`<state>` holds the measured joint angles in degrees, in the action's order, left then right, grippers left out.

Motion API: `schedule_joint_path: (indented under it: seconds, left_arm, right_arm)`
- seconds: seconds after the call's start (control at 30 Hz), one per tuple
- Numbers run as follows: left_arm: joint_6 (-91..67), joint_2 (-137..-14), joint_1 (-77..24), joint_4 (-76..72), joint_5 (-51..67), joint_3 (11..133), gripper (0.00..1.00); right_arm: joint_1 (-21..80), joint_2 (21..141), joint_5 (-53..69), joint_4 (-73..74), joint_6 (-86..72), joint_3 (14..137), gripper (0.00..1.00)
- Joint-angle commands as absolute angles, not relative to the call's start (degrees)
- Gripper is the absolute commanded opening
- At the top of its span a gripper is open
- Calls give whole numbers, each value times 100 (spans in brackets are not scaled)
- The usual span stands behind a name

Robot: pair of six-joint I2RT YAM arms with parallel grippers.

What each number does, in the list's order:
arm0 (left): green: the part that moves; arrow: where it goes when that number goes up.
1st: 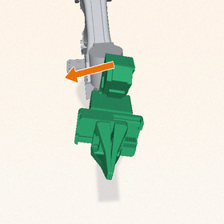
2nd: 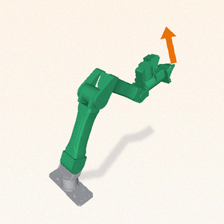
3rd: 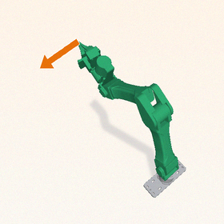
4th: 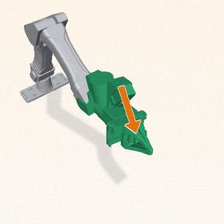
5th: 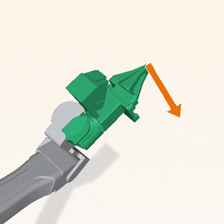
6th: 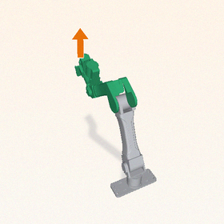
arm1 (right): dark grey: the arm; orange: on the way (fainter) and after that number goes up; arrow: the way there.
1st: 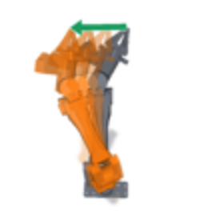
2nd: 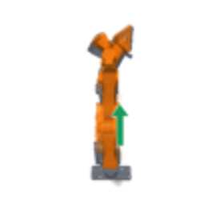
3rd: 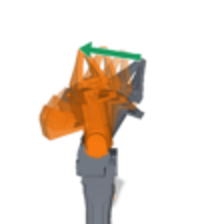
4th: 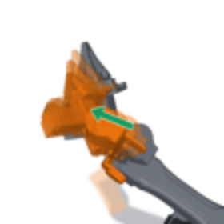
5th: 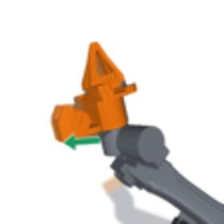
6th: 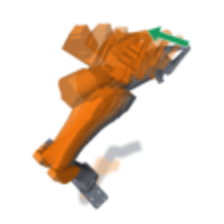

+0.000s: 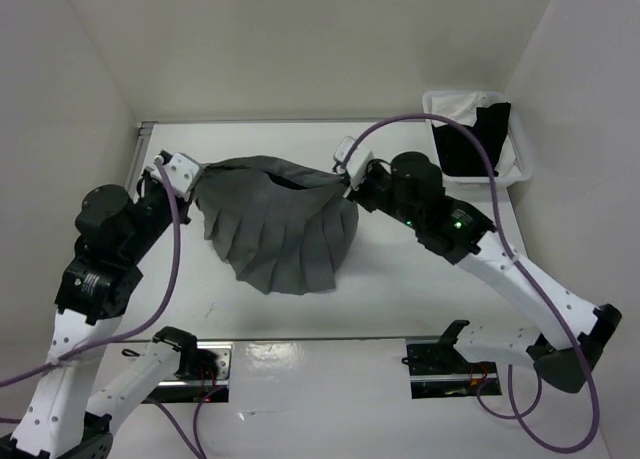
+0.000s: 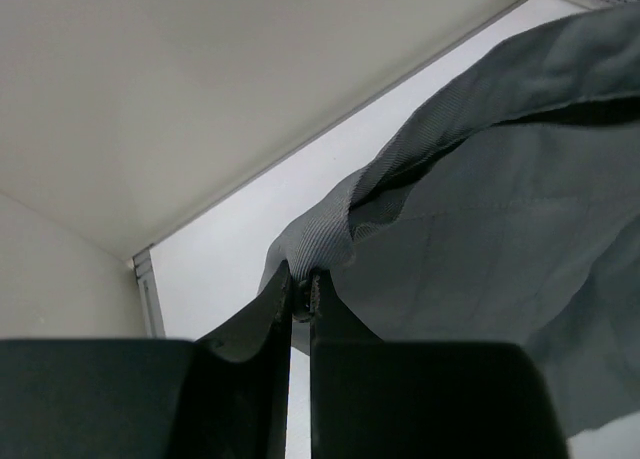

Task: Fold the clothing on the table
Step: Flatten the skirt out

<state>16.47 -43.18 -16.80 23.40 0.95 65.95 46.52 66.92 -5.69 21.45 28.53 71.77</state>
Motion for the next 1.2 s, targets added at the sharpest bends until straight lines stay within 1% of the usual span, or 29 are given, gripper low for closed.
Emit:
schedule_joint_path:
  seconds: [0.0,0.1,0.37,0.53,0.77,0.87,0.97,1.0,1.17]
  left_arm:
    - [2082,-4044,-1573,2811,1025,7118,4]
    - [2224,-3797,-1424,3382,1537,7320,4]
    - [2681,-3489,-1205,4270,2398,7743,2]
    - [2733,-3428,-1204,4385,2602,7743,2]
    - [2988,-3366,-1204,4975,3181,8006,2]
    - [2988,-3436,-1204,5027,3234,8007,2]
    - [2988,-3638,-1204,4975,3287,8068,3]
    - [2919,-3717,-1282,4905,3209,8068,3]
    - [2848,-4104,-1336,5053,3155,8683,3]
  right_arm:
    - [4334,6083,296,2408,2681,7707,0]
    - [4052,5627,895,2627,2620,7910,0]
    - [3420,5194,2379,3094,2452,8428,0]
    - [3261,5045,2839,3295,2347,8429,0]
    - [3208,5045,3655,3771,2399,8701,0]
    - [3208,5106,3788,3771,2399,8701,0]
    - [3208,5290,3464,3605,2399,8640,0]
    - [3208,5361,3184,3604,2399,8570,0]
    - [3278,5643,2883,3480,2452,8508,0]
